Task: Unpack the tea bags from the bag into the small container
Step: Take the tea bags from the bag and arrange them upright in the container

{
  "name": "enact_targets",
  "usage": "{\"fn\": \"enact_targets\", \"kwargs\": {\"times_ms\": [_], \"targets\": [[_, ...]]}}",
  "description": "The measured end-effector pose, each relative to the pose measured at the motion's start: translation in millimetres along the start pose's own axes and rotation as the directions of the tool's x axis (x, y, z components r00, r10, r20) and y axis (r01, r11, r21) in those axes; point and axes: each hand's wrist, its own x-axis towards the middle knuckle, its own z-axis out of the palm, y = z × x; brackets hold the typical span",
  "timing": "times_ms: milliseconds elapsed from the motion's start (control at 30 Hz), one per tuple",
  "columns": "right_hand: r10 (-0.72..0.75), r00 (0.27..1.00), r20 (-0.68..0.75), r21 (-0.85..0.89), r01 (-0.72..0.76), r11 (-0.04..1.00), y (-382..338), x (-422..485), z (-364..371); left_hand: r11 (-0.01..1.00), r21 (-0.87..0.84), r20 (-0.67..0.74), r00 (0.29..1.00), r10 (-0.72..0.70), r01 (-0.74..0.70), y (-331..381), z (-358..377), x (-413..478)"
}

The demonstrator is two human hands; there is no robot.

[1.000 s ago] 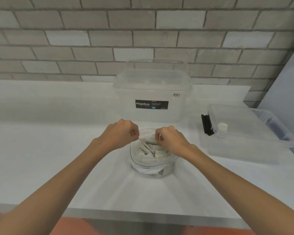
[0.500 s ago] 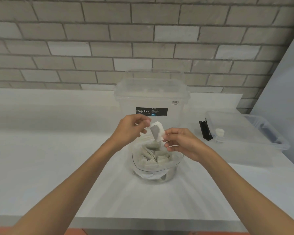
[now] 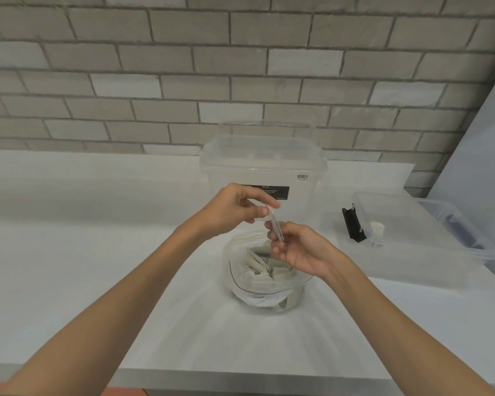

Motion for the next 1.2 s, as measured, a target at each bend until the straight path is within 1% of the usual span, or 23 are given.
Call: {"fn": "enact_targets", "kwargs": {"times_ms": [67, 100, 133, 167, 200, 233, 267, 300, 333, 367, 400, 467, 533, 567, 633, 700, 833, 867, 933, 967, 1000, 1100, 1200], "targets": [[0.017, 0.999, 0.030, 0.002, -0.017, 1.000, -2.3, 2.3, 0.6, 1.000, 0.004, -0.014, 1.000, 0.017, -0.017, 0.8, -0.8, 1.3], [0.010, 0.999, 0.034, -0.039, -0.009, 0.999, -4.4, 3.9, 0.6, 1.000, 0.012, -0.023, 1.000, 0.020, -0.020, 0.9, -1.6, 1.8], [-0.010, 1.000, 0.021, -0.119, 0.013, 0.993, -6.7, 6.2, 0.0, 0.999, 0.033, -0.033, 0.999, 0.021, -0.020, 0.8, -3.0, 2.2], [-0.055, 0.998, -0.013, -0.245, 0.050, 0.968, -8.6, 9.8, -1.3, 0.997, 0.074, -0.046, 0.999, 0.020, -0.016, -0.3, -5.1, 2.9], [-0.134, 0.989, -0.059, -0.416, 0.098, 0.904, -9.9, 12.8, -2.8, 0.991, 0.137, -0.060, 0.998, 0.020, -0.011, -1.7, -7.6, 3.4], [-0.242, 0.966, -0.096, -0.610, 0.135, 0.780, -10.0, 15.9, -4.9, 0.978, 0.211, -0.073, 0.997, 0.017, -0.002, -3.4, -10.3, 3.7], [-0.361, 0.928, -0.095, -0.790, 0.150, 0.594, -8.9, 19.0, -7.2, 0.961, 0.276, -0.081, 0.997, 0.010, 0.013, -5.1, -13.2, 3.6], [-0.449, 0.893, -0.039, -0.916, 0.147, 0.373, -7.2, 21.9, -9.0, 0.947, 0.319, -0.088, 0.996, -0.003, 0.031, -6.2, -15.5, 3.1], [-0.473, 0.880, 0.042, -0.977, 0.135, 0.165, -4.4, 24.6, -9.4, 0.940, 0.339, -0.096, 0.995, -0.018, 0.049, -6.8, -17.1, 2.3], [-0.451, 0.886, 0.106, -0.993, 0.119, 0.001, -0.3, 26.8, -9.6, 0.936, 0.345, -0.108, 0.994, -0.028, 0.064, -7.0, -18.3, 1.2], [-0.412, 0.901, 0.134, -0.989, 0.094, -0.117, 4.5, 28.6, -8.8, 0.936, 0.344, -0.123, 0.992, -0.031, 0.072, -6.8, -19.4, 0.2], [-0.364, 0.921, 0.136, -0.965, 0.039, -0.260, 14.2, 29.8, -4.7, 0.937, 0.339, -0.146, 0.989, -0.035, 0.083, -6.5, -20.8, -1.9], [-0.386, 0.910, 0.150, -0.943, 0.015, -0.332, 21.3, 30.9, -1.1, 0.935, 0.341, -0.170, 0.985, -0.041, 0.097, -7.2, -21.2, -3.4], [-0.408, 0.899, 0.161, -0.941, 0.015, -0.337, 23.4, 31.7, -0.5, 0.933, 0.343, -0.182, 0.982, -0.043, 0.105, -7.8, -21.2, -4.0], [-0.446, 0.881, 0.159, -0.958, 0.029, -0.285, 24.6, 32.7, -2.0, 0.930, 0.348, -0.197, 0.979, -0.050, 0.118, -9.1, -21.2, -5.6], [-0.473, 0.874, 0.111, -0.985, 0.034, -0.168, 20.5, 31.6, -5.8, 0.929, 0.347, -0.205, 0.977, -0.058, 0.127, -12.3, -21.7, -6.2], [-0.534, 0.845, -0.008, -0.980, 0.100, 0.174, 1.4, 18.9, -14.0, 0.938, 0.309, -0.220, 0.971, -0.089, 0.156, -20.1, -22.6, -6.5], [-0.523, 0.851, -0.052, -0.952, 0.115, 0.283, -3.8, 13.8, -15.4, 0.940, 0.304, -0.209, 0.973, -0.095, 0.157, -20.9, -21.8, -6.6], [-0.455, 0.881, -0.128, -0.841, 0.148, 0.521, -13.5, 3.0, -19.3, 0.942, 0.297, -0.175, 0.979, -0.107, 0.156, -21.0, -18.4, -5.1], [-0.421, 0.895, -0.146, -0.776, 0.160, 0.610, -18.5, -2.2, -21.0, 0.947, 0.283, -0.155, 0.981, -0.113, 0.154, -20.1, -15.8, -3.4], [-0.396, 0.905, -0.155, -0.720, 0.171, 0.672, -23.5, -7.5, -22.9, 0.952, 0.266, -0.136, 0.984, -0.117, 0.150, -19.2, -12.7, -1.1], [-0.364, 0.921, -0.141, -0.586, 0.218, 0.780, -37.9, -23.5, -27.5, 0.971, 0.206, -0.081, 0.991, -0.110, 0.125, -11.9, -2.3, 8.8], [-0.374, 0.918, -0.131, -0.500, 0.265, 0.824, -52.7, -38.7, -34.0, 0.991, 0.096, -0.037, 0.995, -0.089, 0.092, 1.0, 9.9, 21.9]]}}
